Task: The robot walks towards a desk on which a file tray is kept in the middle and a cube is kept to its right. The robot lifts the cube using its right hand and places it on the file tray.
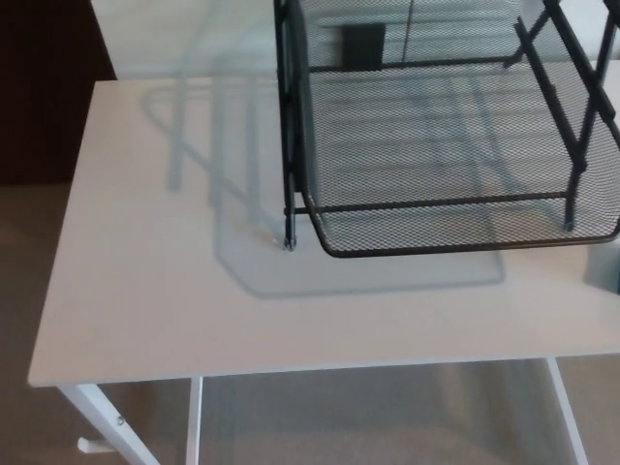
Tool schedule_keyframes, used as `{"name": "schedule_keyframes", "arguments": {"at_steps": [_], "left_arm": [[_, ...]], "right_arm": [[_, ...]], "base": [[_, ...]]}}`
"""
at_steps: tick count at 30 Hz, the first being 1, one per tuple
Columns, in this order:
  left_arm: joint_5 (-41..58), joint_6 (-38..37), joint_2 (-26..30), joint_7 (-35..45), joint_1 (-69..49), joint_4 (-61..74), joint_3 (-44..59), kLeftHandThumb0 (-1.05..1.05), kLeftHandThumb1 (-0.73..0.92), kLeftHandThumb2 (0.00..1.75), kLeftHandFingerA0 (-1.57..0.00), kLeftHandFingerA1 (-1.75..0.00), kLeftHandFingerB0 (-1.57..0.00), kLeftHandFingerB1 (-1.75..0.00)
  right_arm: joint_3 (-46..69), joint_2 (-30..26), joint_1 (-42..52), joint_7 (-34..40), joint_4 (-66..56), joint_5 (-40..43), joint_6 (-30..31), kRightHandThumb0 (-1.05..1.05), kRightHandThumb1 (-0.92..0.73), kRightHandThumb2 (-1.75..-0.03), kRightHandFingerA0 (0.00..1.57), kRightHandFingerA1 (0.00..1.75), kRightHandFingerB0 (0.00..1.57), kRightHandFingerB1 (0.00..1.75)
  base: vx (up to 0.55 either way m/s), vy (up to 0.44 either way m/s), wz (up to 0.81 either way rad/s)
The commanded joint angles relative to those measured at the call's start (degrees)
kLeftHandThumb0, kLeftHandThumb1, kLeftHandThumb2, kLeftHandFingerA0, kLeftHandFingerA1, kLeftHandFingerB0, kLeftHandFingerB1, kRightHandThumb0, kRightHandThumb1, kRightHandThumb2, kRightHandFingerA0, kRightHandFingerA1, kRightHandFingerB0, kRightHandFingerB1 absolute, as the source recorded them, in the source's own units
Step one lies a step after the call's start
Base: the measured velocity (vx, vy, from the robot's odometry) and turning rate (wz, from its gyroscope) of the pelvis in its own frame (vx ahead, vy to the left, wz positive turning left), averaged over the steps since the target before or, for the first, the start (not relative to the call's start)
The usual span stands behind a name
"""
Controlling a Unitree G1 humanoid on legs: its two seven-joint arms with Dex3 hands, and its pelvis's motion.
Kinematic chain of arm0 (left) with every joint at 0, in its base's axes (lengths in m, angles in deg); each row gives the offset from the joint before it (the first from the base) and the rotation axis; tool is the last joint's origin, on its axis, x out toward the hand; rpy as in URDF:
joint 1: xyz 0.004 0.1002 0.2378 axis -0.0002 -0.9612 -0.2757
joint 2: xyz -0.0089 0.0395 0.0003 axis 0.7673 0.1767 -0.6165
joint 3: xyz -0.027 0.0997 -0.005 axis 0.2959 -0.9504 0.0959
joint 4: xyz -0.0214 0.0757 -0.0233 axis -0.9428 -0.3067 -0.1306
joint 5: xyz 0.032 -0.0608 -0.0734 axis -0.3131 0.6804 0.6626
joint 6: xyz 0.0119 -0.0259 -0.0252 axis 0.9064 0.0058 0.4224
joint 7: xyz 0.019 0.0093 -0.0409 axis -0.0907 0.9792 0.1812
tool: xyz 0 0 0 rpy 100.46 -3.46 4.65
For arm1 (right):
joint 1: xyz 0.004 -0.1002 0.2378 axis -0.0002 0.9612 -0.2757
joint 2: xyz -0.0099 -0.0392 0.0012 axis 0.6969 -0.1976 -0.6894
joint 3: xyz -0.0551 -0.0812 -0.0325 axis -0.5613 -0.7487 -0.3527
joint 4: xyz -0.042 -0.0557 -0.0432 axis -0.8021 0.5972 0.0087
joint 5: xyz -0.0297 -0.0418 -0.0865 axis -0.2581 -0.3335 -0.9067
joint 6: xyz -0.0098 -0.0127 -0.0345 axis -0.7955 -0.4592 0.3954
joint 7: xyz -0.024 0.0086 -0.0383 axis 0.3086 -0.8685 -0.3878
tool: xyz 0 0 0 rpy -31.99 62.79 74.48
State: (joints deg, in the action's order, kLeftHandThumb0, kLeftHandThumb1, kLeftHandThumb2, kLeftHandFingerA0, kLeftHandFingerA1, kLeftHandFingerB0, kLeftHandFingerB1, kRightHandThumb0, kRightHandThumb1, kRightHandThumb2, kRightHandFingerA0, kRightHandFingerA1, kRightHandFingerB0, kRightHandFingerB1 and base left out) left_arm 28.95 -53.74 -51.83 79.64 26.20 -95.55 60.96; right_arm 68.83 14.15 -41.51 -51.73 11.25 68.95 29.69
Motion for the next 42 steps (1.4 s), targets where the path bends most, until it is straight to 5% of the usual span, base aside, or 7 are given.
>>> {"name": "schedule_keyframes", "arguments": {"at_steps": [1,14,17,21,24,29,42], "left_arm": [[-0.35,-1.3,1.54,0.99,-1.55,2.57,-0.26,-0.76,0.65,0.96,-0.1,-0.46,0.0,-0.14],[1.06,-2.13,1.81,0.04,-0.89,-1.73,2.03,-0.7,0.62,0.96,-0.01,-0.38,0.0,-0.22],[1.06,-2.33,2.79,0.24,0.24,-3.65,2.42,-0.71,0.62,0.95,-0.02,-0.43,0.0,-0.22],[1.12,-1.6,2.29,1.08,-1.15,-0.33,2.36,-0.68,0.76,0.65,-0.15,-0.34,-0.07,-0.15],[1.85,-0.86,1.57,1.23,-2.03,1.32,3.06,-0.65,0.76,0.65,-0.14,-0.35,-0.08,-0.16],[0.29,-1.53,1.5,-0.05,-2.12,-0.27,2.01,-0.65,0.79,0.65,-0.14,-0.34,-0.08,-0.15],[-0.27,0.11,1.55,-0.35,-1.78,-0.08,1.45,-0.68,0.61,0.96,0.0,-0.44,-0.04,-0.27]], "right_arm": [[1.76,0.7,0.41,-4.3,-2.68,5.06,6.86,-0.62,-0.49,-0.84,0.33,0.6,0.01,0.35],[18.6,5.7,-2.87,3.12,-10.82,18.9,5.19,-0.33,-0.54,-0.67,0.24,0.54,0.06,0.21],[18.04,3.46,-7.03,10.6,-13.7,13.37,2.6,-0.52,-0.54,-0.59,0.65,1.16,0.11,0.3],[16.4,1.75,-12.46,16.46,-22.1,8.78,8.12,-0.64,-0.45,-0.83,0.2,0.63,0.03,0.28],[18.74,0.29,-19.49,20.89,-34.07,12.51,33.25,-0.65,-0.61,-0.6,0.56,0.96,0.07,0.28],[16.41,4.84,-18.96,24.79,-44.44,4.92,20.81,-0.68,-0.57,-0.58,0.81,1.17,0.46,0.71],[0.1,-16.86,-28.24,4.58,-42.87,-3.43,15.1,-0.89,-0.53,-0.92,0.0,0.49,0.08,0.48]], "base": [[0.0,0.0,0.0],[0.0,0.0,0.0],[0.0,0.0,0.0],[0.0,0.0,0.0],[0.0,0.0,0.0],[0.0,0.0,0.0],[0.0,0.0,0.0]]}}
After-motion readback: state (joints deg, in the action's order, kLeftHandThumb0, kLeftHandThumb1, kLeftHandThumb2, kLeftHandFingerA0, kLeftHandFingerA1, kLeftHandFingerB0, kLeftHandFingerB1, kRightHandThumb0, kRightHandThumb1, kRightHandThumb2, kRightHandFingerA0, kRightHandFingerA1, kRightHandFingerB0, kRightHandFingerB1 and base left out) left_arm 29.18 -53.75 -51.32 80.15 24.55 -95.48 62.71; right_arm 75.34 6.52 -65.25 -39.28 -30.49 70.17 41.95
